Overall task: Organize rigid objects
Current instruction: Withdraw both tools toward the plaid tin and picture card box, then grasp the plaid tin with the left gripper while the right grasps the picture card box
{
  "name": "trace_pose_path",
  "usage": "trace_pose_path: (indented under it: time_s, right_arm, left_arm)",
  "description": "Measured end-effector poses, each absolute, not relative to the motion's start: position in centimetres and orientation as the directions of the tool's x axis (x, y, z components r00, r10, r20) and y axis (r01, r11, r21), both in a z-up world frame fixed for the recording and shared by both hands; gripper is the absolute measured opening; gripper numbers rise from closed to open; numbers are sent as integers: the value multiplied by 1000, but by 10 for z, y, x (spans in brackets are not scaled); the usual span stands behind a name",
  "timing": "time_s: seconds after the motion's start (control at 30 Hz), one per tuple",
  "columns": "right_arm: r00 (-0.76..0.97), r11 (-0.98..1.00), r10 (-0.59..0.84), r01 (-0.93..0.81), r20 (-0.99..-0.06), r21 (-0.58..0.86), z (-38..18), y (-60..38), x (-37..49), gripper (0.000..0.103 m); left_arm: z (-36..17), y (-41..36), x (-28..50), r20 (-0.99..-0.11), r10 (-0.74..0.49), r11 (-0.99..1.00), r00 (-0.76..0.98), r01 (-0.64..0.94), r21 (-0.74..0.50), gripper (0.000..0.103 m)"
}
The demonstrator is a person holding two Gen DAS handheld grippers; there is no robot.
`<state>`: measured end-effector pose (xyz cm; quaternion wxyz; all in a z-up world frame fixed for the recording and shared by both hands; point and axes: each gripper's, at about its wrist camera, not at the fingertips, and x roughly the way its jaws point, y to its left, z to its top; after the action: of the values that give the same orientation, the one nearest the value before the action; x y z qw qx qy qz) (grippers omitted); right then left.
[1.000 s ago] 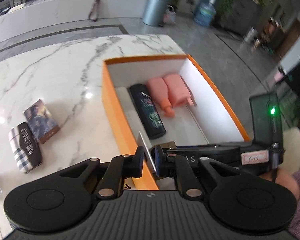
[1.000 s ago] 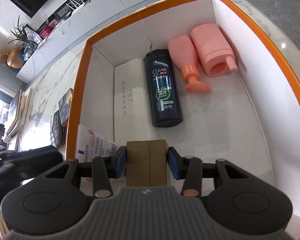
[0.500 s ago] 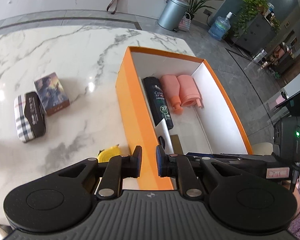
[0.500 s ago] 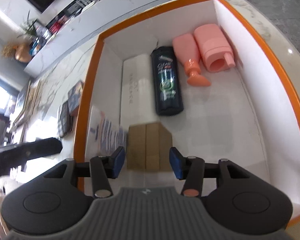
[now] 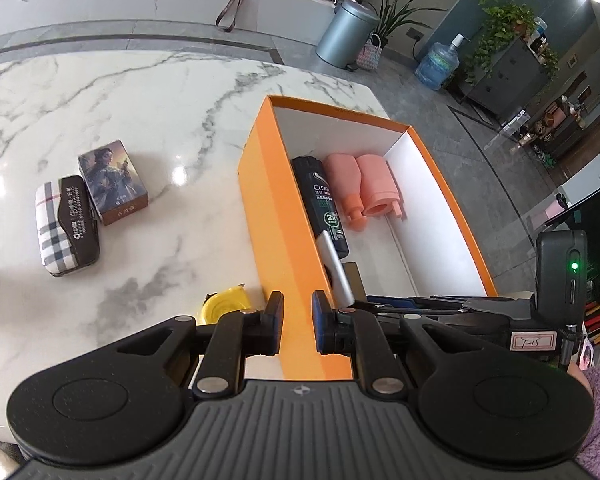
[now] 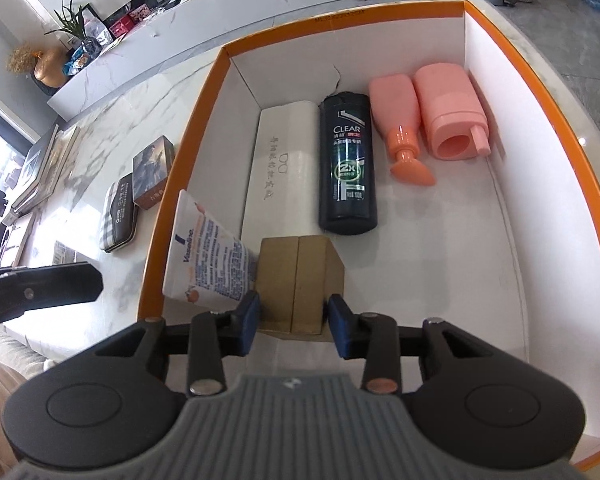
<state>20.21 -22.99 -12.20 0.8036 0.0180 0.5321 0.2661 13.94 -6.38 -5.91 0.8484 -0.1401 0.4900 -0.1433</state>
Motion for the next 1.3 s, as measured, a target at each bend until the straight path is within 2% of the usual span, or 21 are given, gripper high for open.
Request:
trace_pose_path:
  time_s: [0.13,0.33,0.57,0.63,0.77,0.93,1.0,1.07,1.3]
  right_arm:
    - [329,861,449,-409,-831,303,-111,-230,196,43]
    - [423,841,496,-451,-758,299,-76,-222,174,43]
    - [471,792,562,-544,-680,277,-45,-184,147,44]
    - [460,779,570,-567,-681,268,-44,-168,145,44]
    - [434,770,554,-592,-711,239,-54,-131,147,44]
    - [406,793,510,-563,-758,232,-76,-90,166,44]
    - [403,806,487,-548,-774,222,-84,-75,177,51]
    - [409,815,463,-544,-787,197,-91,-60,186,61]
    - [404,809,394,-578,-826,104,-115,-10,215,62]
  left_arm:
    - [-53,-53,130,-781,-372,922,502,106,-372,16]
    - [-44,-25,113,-762,-342,928,550,72,-364,19]
    - [-43,24,106,-770,-253,940,586,-39,-338,20]
    - [-48,36,110,-777,-223,944,589,-68,-322,23]
    - [-64,57,130,-787,-176,941,592,-134,-311,33]
    - [-91,79,163,-807,-122,913,578,-252,-320,42]
    - [-101,87,173,-806,-95,901,585,-294,-319,54]
    - [-112,95,181,-805,-77,887,588,-329,-325,59]
    - [-143,102,198,-815,-54,875,578,-367,-318,62]
